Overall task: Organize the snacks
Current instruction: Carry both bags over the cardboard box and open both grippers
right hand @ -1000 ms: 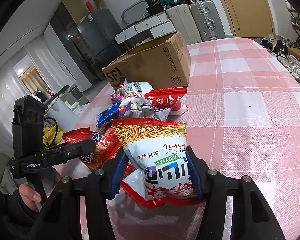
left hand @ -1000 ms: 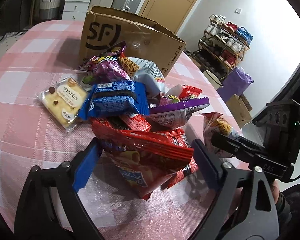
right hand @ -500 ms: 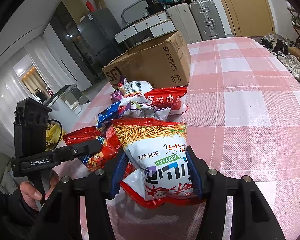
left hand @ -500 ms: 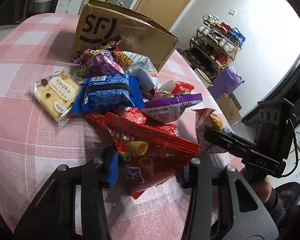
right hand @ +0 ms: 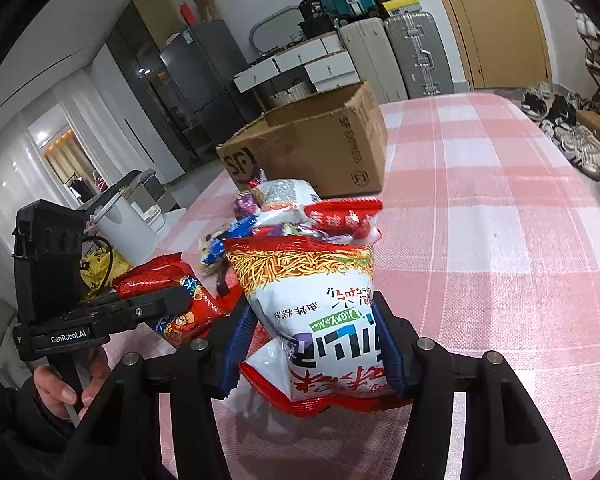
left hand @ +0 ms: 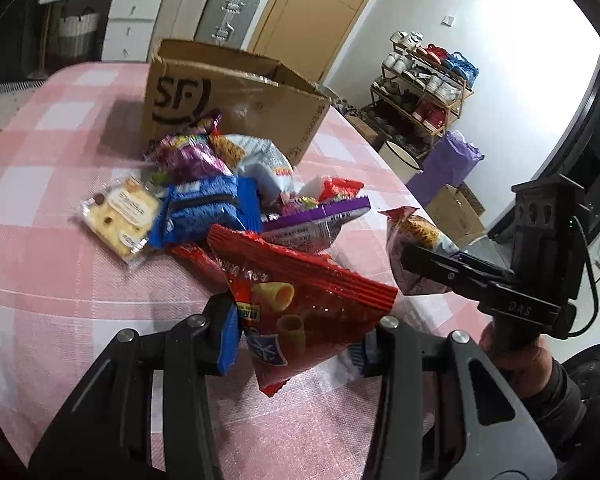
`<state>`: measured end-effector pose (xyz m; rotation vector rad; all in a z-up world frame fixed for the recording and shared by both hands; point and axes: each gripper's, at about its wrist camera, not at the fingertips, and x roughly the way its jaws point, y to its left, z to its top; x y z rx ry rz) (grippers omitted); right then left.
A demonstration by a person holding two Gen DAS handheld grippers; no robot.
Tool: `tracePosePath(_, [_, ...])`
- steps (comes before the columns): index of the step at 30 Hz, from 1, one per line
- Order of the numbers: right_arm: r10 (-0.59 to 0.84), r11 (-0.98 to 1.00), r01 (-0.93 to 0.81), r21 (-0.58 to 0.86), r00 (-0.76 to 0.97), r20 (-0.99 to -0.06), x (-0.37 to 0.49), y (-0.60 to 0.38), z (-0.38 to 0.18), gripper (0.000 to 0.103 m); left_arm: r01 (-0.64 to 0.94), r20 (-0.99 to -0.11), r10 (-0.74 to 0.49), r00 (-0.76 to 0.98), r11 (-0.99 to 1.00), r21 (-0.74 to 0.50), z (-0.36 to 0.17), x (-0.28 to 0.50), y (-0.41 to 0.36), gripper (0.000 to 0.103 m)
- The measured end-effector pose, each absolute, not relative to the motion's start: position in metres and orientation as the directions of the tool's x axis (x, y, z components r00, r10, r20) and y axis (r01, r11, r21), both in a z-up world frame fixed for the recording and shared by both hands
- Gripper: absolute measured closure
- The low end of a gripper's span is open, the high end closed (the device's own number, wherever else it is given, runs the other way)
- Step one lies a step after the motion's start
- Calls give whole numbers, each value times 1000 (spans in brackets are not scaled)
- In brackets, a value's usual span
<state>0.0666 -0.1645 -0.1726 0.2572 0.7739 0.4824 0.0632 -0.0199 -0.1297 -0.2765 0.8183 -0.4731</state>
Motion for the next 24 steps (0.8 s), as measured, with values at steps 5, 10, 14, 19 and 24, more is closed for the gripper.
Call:
tracePosePath(5, [514,857,-343,386,627,-585,61,-159,-157,46,311,-591,-480,648,875,-370,-106,35,2,63])
tracePosePath(10, [532,847,-376,377,630,-566,58,-150,-139,46,315,-552,-468,690,881,-352,-75,25,13,63])
tracePosePath(14, [549,836,-409,367,638,-539,57,-143,-117,46,322,-529,-462,712,884,-340,-53,24,20,63])
tracePosePath(19, [565,825,-455,335,660,-495,60,-135,-81,46,310,-512,-424,747,903,-296,-17,29,25,63])
tracePosePath(24, [577,817,-481,319,668,-470,72,-129,-53,46,288,-510,-391,766,918,-271,18,42,34,63])
